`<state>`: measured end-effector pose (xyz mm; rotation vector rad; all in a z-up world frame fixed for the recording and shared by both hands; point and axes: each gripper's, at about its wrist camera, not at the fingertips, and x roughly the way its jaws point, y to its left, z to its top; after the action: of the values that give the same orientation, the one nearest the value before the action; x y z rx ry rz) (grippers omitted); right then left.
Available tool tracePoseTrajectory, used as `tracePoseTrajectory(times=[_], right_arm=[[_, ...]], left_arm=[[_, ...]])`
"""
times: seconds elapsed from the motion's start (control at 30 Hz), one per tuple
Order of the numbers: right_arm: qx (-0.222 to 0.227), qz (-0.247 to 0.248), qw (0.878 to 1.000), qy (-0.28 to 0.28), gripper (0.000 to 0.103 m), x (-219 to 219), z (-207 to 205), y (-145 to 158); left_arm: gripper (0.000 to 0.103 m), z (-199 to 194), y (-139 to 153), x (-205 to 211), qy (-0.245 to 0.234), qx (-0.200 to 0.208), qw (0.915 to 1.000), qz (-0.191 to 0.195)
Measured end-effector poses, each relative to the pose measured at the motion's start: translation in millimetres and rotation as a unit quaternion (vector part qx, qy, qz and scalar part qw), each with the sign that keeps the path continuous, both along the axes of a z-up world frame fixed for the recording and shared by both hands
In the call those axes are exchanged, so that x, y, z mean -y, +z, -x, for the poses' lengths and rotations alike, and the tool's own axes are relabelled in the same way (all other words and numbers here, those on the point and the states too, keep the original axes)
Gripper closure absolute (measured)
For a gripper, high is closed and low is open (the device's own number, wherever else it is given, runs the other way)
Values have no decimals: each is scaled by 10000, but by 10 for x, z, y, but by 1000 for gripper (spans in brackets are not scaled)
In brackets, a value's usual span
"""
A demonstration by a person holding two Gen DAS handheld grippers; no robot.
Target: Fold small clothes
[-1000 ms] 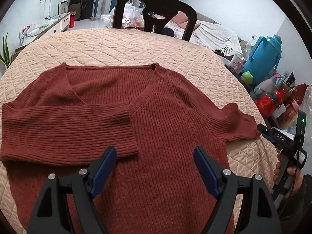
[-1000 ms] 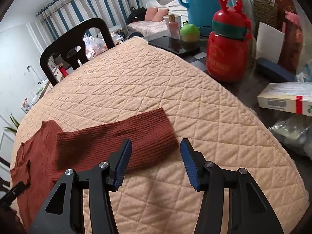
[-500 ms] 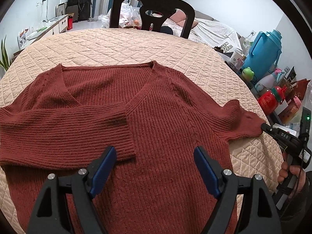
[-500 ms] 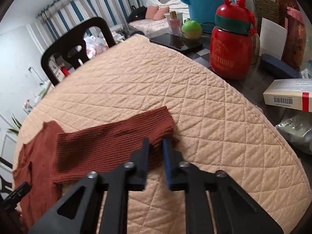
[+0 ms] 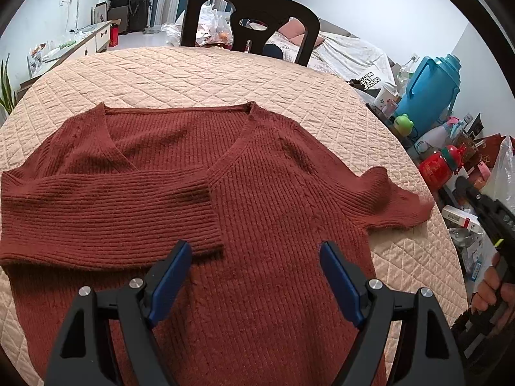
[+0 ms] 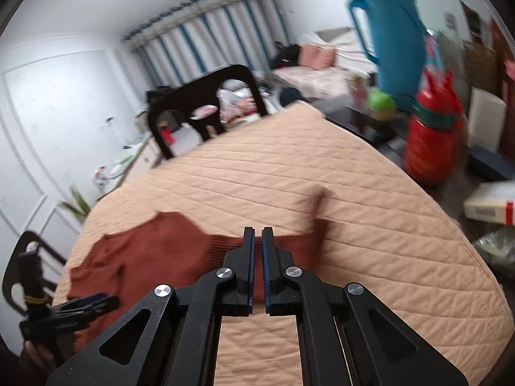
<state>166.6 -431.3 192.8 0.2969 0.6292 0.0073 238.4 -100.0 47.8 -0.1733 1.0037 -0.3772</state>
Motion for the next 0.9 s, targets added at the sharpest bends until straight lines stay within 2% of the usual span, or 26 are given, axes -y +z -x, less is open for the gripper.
tracePoseTrajectory(times=[0.1, 0.2, 0.3, 0.37, 0.4, 0.43, 0.5, 0.6, 0.77, 0.9], right_arm=[[173, -14, 9994, 312, 99, -174, 8, 116], [266, -78, 9994, 185, 99, -152, -1, 137], [-74, 80, 9999, -119, 99, -11, -47, 15], [-356, 513, 9962, -599, 92, 43, -38, -72], [-518, 697, 9924, -870, 81, 84, -46, -125], [-619, 726, 9905, -991, 70, 140, -59, -177], [-761, 623, 9892, -1085, 60, 260, -91, -273], [-1021, 696, 9835, -1323, 60, 400, -164, -414], [-1399, 378, 9783, -1479, 60, 648, -231, -666], [-1385, 128, 9805, -1391, 60, 682, -231, -754]], left_arm=[[19, 9, 16, -42, 49, 10, 10000, 21], [19, 23, 18, -79, 65, -8, 10000, 71], [19, 30, 24, -87, 56, 12, 10000, 81], [19, 23, 24, -77, 51, 14, 10000, 82], [19, 26, 22, -78, 61, 19, 10000, 76], [19, 28, 26, -69, 55, 28, 10000, 75], [19, 44, 31, -34, -4, 38, 10000, 74], [19, 72, 53, 22, -102, 106, 9999, 23], [19, 53, 41, 104, -152, 49, 9999, 39], [19, 41, 11, 191, -251, -18, 9997, 13]])
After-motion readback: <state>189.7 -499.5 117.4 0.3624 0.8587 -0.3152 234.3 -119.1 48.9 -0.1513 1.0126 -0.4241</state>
